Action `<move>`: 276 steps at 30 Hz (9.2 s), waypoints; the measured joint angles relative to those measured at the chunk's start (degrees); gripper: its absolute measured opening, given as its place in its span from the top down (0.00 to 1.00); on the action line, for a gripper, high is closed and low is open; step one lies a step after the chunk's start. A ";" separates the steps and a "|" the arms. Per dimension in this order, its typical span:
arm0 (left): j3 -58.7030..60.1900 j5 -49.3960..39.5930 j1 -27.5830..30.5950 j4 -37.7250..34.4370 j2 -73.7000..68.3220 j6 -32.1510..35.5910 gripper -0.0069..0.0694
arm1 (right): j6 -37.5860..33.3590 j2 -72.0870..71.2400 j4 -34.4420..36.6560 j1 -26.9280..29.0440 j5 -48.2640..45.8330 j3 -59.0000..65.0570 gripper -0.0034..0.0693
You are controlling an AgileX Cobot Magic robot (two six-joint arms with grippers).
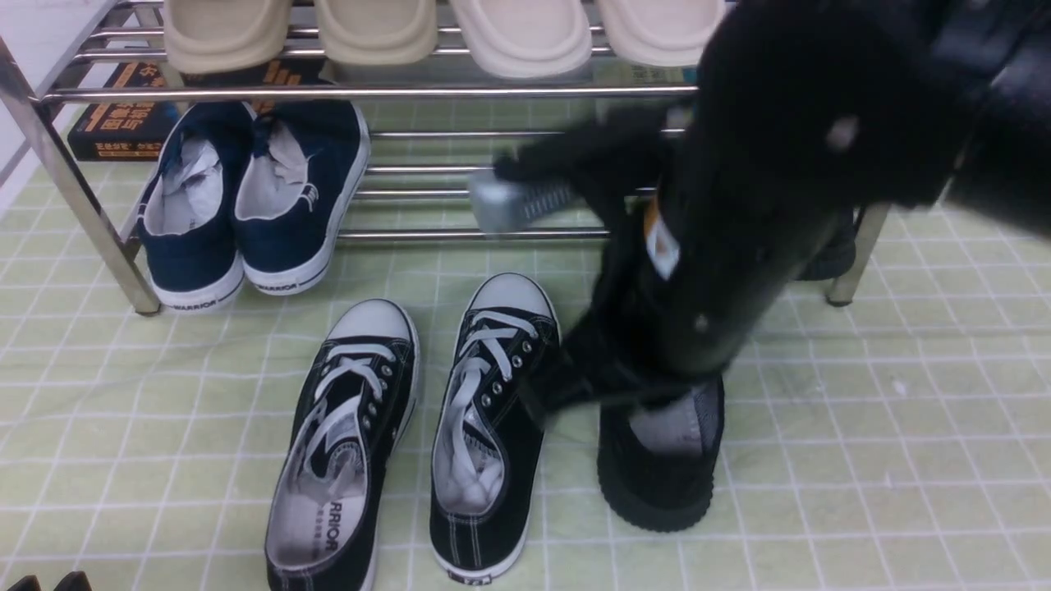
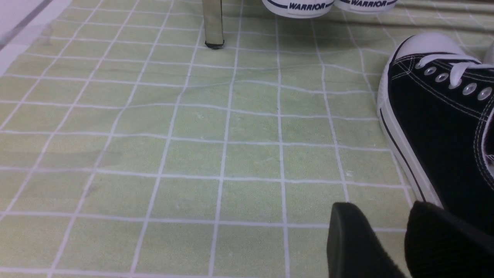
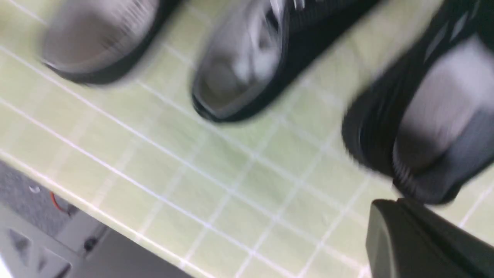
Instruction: Take the shoes off the shelf with your hand from the green coffee tablecloth.
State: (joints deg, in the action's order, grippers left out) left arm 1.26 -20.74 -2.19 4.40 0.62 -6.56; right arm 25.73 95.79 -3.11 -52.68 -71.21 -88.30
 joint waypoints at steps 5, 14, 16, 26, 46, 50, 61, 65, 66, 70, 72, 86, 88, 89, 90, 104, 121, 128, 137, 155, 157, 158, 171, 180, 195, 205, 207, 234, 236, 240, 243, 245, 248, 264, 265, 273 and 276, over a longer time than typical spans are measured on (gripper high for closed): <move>0.00 0.00 0.00 0.00 0.00 0.00 0.59 | 5.44 4.73 -6.96 0.22 1.97 2.74 0.93; 0.00 0.00 0.00 0.02 0.07 0.00 0.59 | 9.75 11.49 -13.21 2.88 5.04 2.79 0.53; 0.00 0.00 0.00 0.02 0.07 0.00 0.59 | 9.79 11.68 -13.15 2.95 5.27 2.79 0.47; 0.00 0.00 0.00 0.07 0.07 0.00 0.59 | 10.21 11.74 -8.81 2.95 9.17 2.79 0.37; 0.00 0.00 0.00 0.13 0.07 0.00 0.59 | 7.77 13.51 -4.51 2.95 1.27 -5.65 0.49; 0.00 0.00 0.00 0.13 0.07 0.00 0.59 | 7.70 17.71 -4.65 2.95 1.32 -5.60 0.58; 0.00 0.00 0.00 0.13 0.07 0.00 0.59 | 5.27 18.87 -0.06 3.01 1.50 -5.60 0.95; 0.00 0.00 0.00 0.13 0.07 0.00 0.59 | 5.22 18.23 1.30 3.01 1.49 -5.60 0.95; 0.00 0.00 0.00 0.13 0.07 0.00 0.59 | 5.22 18.17 1.30 3.01 1.49 -5.60 0.95; 0.00 0.00 0.00 0.13 0.07 0.00 0.59 | 5.22 18.17 1.32 3.01 1.49 -5.60 0.91; 0.00 0.00 0.00 0.13 0.07 0.00 0.59 | 5.22 18.17 1.27 3.01 1.49 -5.60 0.86; 0.00 0.00 0.00 0.13 0.07 0.00 0.59 | -6.57 7.27 1.82 2.95 1.14 -5.93 0.42; 0.00 0.00 0.00 0.13 0.07 0.00 0.59 | -7.11 4.54 -0.72 2.96 0.97 -5.93 0.44; 0.00 0.00 0.00 0.13 0.07 0.00 0.59 | -7.22 3.20 -2.71 3.03 0.77 -5.97 0.47; 0.00 0.00 0.00 0.13 0.07 0.00 0.59 | -7.22 2.29 -4.30 3.37 0.70 -5.97 0.50; 0.00 0.00 0.00 0.13 0.07 0.00 0.59 | -9.00 7.50 -6.13 24.16 6.25 -7.67 0.95; 0.00 -0.05 0.00 0.13 0.07 0.00 0.59 | -10.30 12.01 -20.01 25.69 19.75 -9.22 0.44; 0.00 -0.05 0.00 0.13 0.07 0.00 0.59 | -4.45 15.98 -27.73 25.69 22.56 -9.22 0.41; 0.00 -0.05 0.00 0.13 0.07 0.00 0.59 | -2.07 19.81 -30.08 25.69 24.64 -9.22 0.44; 0.00 -0.05 0.00 0.18 0.07 0.00 0.59 | -5.91 8.57 -18.04 23.92 7.88 -9.26 0.95; 0.00 -0.05 0.00 0.18 0.07 0.00 0.59 | -6.81 5.88 -15.28 23.52 3.68 -9.26 0.95; 0.00 -0.05 0.00 0.18 0.07 0.00 0.59 | -6.97 5.34 -14.84 23.43 3.29 -9.26 0.95; 0.00 -0.05 0.00 0.18 0.07 0.00 0.59 | -7.44 -9.90 -5.40 23.40 -0.39 4.09 0.95; 0.00 -0.05 0.00 0.18 0.07 0.00 0.59 | -7.44 -10.94 -3.30 23.40 -0.45 13.74 0.95; 0.00 -0.05 0.00 0.18 0.07 0.00 0.59 | -7.44 -4.91 -4.34 23.40 10.31 13.80 0.94; 0.00 -0.05 0.00 0.18 0.07 0.00 0.59 | -7.44 1.24 -0.05 23.40 12.68 13.75 0.94; 0.00 -0.05 0.00 0.18 0.07 0.00 0.59 | -7.44 2.09 1.94 23.40 12.68 13.75 0.93; 0.00 -0.05 0.00 0.18 0.07 0.00 0.59 | -18.17 1.60 9.98 23.40 1.51 0.80 0.54; 0.00 -0.05 0.00 0.18 0.07 0.00 0.59 | -20.45 -1.80 9.93 23.40 1.09 0.45 0.63; 0.00 -0.05 0.00 0.18 0.07 0.00 0.59 | -22.06 -8.43 8.87 23.40 0.71 1.18 0.78; 0.00 -0.05 0.00 0.18 0.07 0.00 0.59 | -22.33 -15.19 7.65 23.40 0.06 2.94 0.89; 0.00 -0.05 0.00 0.18 0.07 0.00 0.59 | -22.40 -19.53 6.62 23.40 -0.06 4.17 0.94; 0.00 -0.05 0.00 0.18 0.07 0.00 0.59 | -22.40 -27.48 4.72 23.40 -0.25 7.82 0.97; 0.00 -0.05 0.00 0.23 0.07 0.00 0.59 | -21.35 -60.39 4.03 23.40 32.77 48.84 0.97; 0.00 -0.05 0.00 0.29 0.07 0.00 0.59 | -21.13 -62.32 4.13 23.40 38.13 52.67 0.97; 0.00 -0.05 0.00 0.33 0.07 0.00 0.59 | -20.90 -68.75 4.13 23.40 49.65 59.55 0.96; 0.00 -0.05 0.00 0.33 0.07 0.00 0.59 | -20.90 -69.22 4.13 23.40 49.87 59.55 0.96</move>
State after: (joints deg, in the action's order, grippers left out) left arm 1.26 -20.79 -2.19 4.73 0.69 -6.56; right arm 4.83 26.56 1.02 -29.27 -21.34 -28.76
